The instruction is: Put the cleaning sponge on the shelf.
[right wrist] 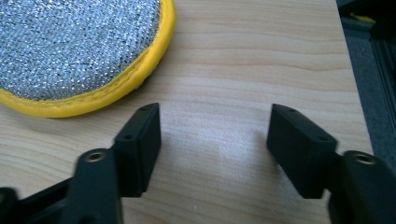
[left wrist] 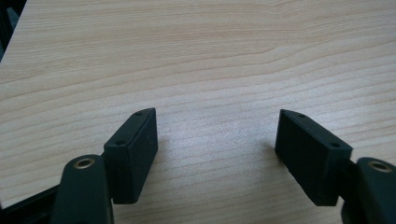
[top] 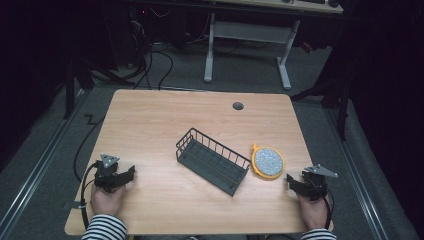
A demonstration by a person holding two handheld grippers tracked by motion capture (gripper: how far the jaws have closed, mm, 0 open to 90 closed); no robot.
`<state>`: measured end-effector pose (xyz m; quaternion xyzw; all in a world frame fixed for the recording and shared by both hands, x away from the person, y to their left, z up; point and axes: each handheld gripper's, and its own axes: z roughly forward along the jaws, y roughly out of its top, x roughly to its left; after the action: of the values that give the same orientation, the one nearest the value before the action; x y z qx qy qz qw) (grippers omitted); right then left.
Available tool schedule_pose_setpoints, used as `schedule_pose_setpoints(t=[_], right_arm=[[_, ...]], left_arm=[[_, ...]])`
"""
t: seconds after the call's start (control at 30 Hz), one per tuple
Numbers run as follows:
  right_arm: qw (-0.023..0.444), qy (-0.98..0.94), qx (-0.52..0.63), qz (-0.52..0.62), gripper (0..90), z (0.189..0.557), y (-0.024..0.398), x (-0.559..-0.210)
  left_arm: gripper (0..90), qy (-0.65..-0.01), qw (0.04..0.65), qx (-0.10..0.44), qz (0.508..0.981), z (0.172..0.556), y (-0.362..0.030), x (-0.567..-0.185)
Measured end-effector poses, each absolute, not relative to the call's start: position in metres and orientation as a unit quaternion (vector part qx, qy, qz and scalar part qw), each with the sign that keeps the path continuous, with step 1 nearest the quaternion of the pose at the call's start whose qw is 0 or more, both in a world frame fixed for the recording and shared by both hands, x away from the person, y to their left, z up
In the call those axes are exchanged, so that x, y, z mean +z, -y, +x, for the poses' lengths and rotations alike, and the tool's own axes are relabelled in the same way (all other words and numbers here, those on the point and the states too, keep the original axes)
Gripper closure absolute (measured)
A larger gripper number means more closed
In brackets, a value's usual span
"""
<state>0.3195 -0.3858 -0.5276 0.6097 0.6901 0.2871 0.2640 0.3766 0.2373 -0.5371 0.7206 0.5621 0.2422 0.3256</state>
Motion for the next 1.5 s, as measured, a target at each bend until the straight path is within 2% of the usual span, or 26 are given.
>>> schedule_pose_setpoints(t=[0.13, 0.4, 0.83, 1.5], right_arm=[[0.246, -0.684, 0.282, 0.626, 41.3, 0.32, 0.389, -0.523], [0.25, -0.684, 0.308, 0.612, 40.8, 0.326, 0.385, -0.5], [0.22, -0.707, 0.311, 0.596, 40.9, 0.358, 0.368, -0.474], [0.09, -0.73, 0.239, 0.634, 36.6, 0.42, 0.355, -0.488]], left_arm=[[29.3, -0.562, 0.325, 0.243, 0.721, 0.377, -0.237, -0.537], [28.9, -0.562, 0.324, 0.242, 0.721, 0.377, -0.237, -0.537], [28.5, -0.562, 0.325, 0.243, 0.721, 0.376, -0.236, -0.537], [27.7, -0.561, 0.325, 0.242, 0.722, 0.377, -0.236, -0.537]])
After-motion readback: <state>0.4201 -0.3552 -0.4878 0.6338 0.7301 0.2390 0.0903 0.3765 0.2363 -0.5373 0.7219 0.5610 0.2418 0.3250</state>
